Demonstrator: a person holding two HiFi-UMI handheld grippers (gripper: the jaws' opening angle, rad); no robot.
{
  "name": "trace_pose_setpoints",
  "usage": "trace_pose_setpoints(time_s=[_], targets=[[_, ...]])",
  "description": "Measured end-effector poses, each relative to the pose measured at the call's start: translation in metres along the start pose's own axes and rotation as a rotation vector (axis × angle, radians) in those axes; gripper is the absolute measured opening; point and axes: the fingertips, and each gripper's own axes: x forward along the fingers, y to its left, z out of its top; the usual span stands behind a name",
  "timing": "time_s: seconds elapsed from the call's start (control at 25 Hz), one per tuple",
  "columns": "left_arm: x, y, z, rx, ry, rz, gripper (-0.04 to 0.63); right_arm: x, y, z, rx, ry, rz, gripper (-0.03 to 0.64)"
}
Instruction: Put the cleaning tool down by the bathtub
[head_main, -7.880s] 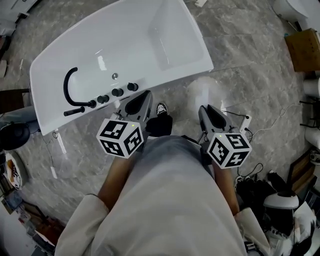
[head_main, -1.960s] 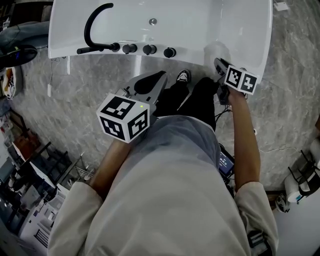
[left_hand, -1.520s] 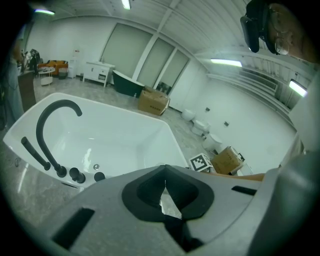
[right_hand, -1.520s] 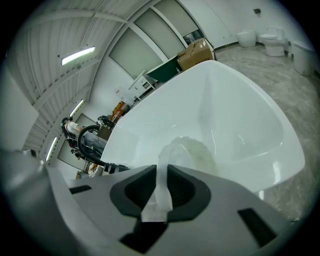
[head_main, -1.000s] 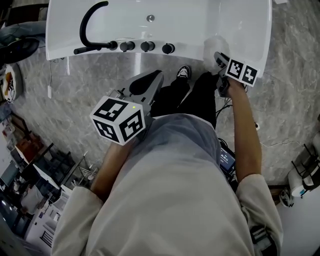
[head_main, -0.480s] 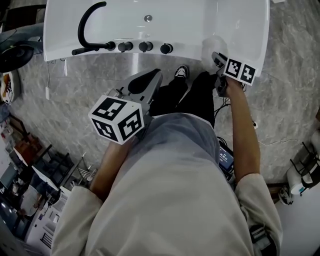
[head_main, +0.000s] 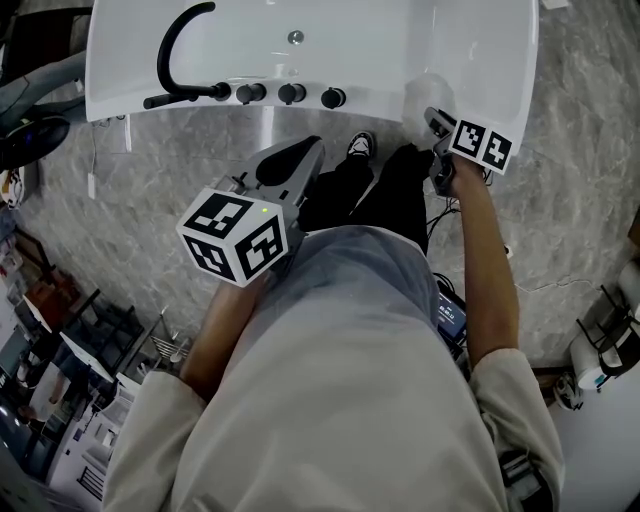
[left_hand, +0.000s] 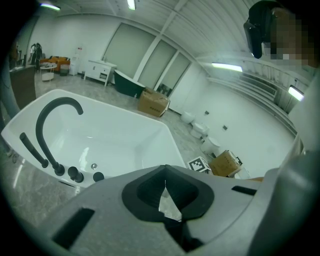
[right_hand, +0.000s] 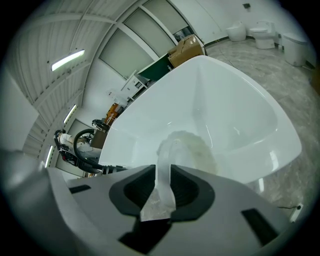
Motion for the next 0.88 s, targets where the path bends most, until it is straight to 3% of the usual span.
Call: trace_pose_setpoints(time_s=[0.88], targets=[[-0.0013, -0.0030, -0.0003, 0.000, -0.022, -0.015, 0.005, -0.0096, -0.0024, -0.0100, 0.015, -0.011, 0.001, 0.091]])
